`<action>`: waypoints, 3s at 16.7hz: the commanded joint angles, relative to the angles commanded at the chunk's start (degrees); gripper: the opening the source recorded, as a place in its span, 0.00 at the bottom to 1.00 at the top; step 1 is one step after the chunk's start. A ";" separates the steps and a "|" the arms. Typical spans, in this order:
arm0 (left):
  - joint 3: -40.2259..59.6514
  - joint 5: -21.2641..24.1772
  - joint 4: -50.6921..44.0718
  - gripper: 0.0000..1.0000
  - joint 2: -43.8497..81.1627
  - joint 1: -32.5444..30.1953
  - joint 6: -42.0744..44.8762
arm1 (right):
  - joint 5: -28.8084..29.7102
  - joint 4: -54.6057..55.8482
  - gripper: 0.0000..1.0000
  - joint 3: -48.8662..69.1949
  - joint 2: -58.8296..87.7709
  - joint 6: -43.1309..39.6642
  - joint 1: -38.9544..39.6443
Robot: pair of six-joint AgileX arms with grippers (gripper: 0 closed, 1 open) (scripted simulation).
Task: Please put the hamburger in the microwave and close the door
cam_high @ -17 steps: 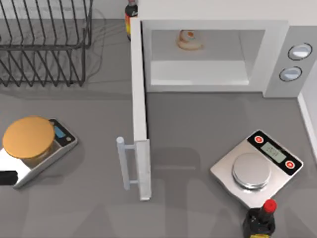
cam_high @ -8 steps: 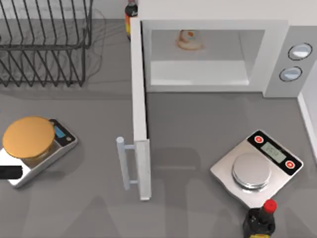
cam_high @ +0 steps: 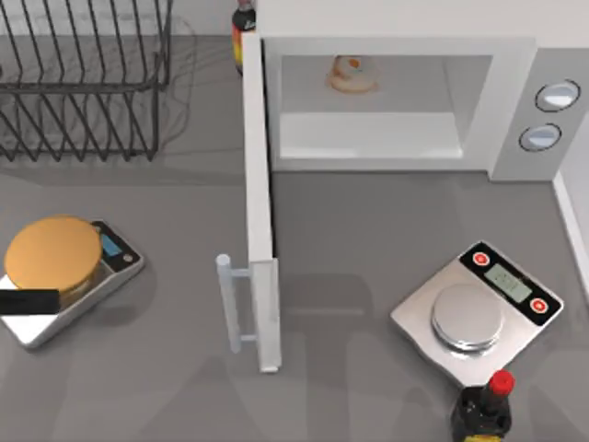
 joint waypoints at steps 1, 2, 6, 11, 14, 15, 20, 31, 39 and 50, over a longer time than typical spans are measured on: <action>0.72 -1.89 1.12 0.00 2.14 -1.56 0.03 | 0.00 0.00 1.00 0.00 0.00 0.00 0.00; 1.42 -3.68 2.15 0.00 3.97 -2.99 0.07 | 0.00 0.00 1.00 0.00 0.00 0.00 0.00; 2.96 -7.19 4.32 0.00 7.47 -6.11 0.15 | 0.00 0.00 1.00 0.00 0.00 0.00 0.00; 2.71 -7.63 4.96 0.00 8.04 -6.76 0.12 | 0.00 0.00 1.00 0.00 0.00 0.00 0.00; 2.70 -11.26 8.85 0.00 11.78 -10.45 0.17 | 0.00 0.00 1.00 0.00 0.00 0.00 0.00; 2.68 -12.85 10.42 0.00 13.29 -11.89 0.20 | 0.00 0.00 1.00 0.00 0.00 0.00 0.00; 2.50 -18.56 15.94 0.00 18.61 -17.54 0.30 | 0.00 0.00 1.00 0.00 0.00 0.00 0.00; 11.01 -19.00 3.39 0.00 23.64 -20.77 -4.91 | 0.00 0.00 1.00 0.00 0.00 0.00 0.00; 31.51 -18.76 -34.77 0.00 33.53 -26.18 -18.11 | 0.00 0.00 1.00 0.00 0.00 0.00 0.00; 45.37 -17.00 -59.84 0.00 36.74 -28.27 -26.90 | 0.00 0.00 1.00 0.00 0.00 0.00 0.00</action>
